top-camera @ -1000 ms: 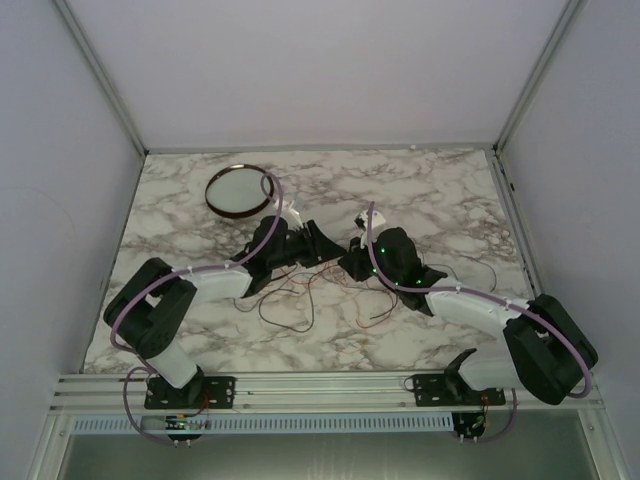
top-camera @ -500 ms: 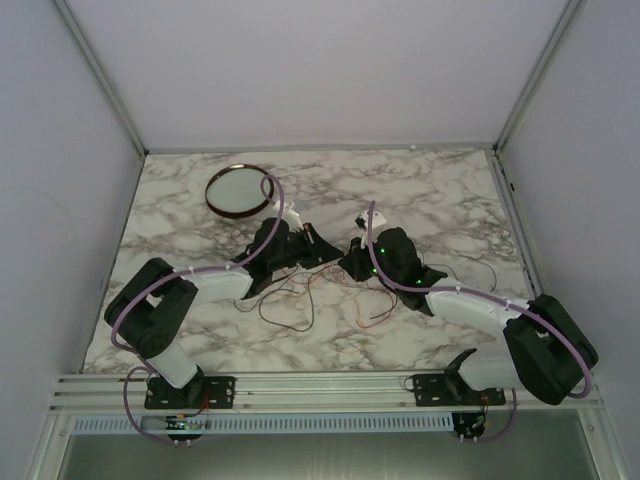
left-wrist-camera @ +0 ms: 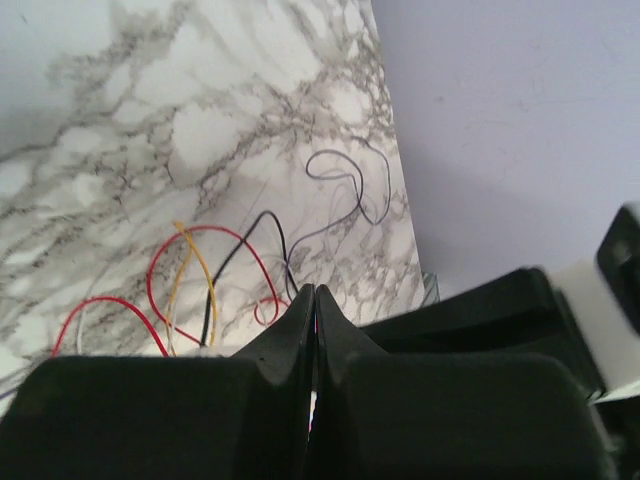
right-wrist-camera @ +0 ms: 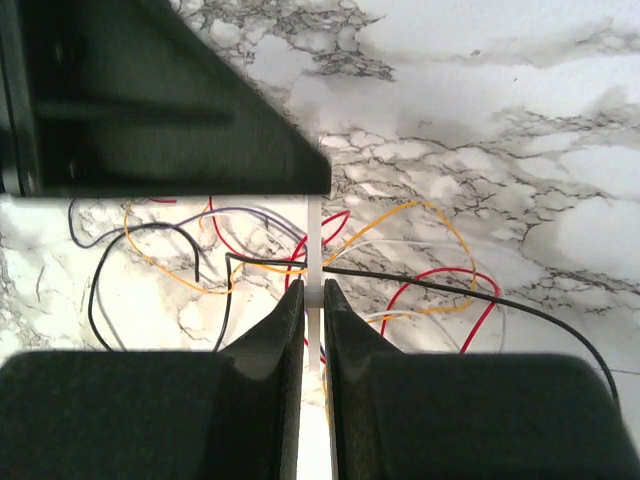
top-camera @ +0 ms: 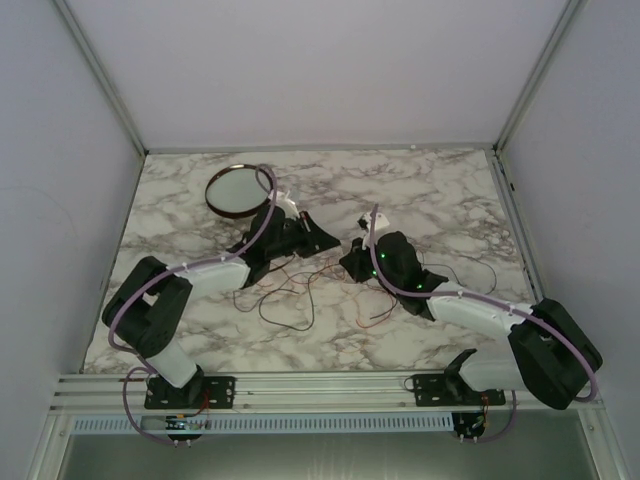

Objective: Zip-tie the wires
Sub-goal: Tie the cable at the center of the board.

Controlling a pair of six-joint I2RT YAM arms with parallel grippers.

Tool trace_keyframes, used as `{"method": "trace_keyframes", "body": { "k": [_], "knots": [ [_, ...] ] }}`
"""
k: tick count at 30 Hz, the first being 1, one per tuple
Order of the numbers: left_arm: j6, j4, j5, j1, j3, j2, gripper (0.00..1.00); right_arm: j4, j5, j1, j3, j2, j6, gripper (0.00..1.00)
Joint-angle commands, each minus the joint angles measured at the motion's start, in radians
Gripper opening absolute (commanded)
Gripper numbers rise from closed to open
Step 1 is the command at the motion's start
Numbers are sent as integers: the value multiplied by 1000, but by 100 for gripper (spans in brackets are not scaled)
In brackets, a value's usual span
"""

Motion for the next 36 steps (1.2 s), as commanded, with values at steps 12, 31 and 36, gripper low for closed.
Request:
{"method": "trace_keyframes", "body": {
  "k": [12,31,36],
  "knots": [
    [34,29,11,76,60,-19,12,-41,57,48,10,-14,4,4],
    [-25,200,7,-19,-112,-29,54,-51,19,40,78,43,1,3],
    [-17,183,-15,-44,-98,-11,39,-51,30,40,73,37,4,3]
  ]
}}
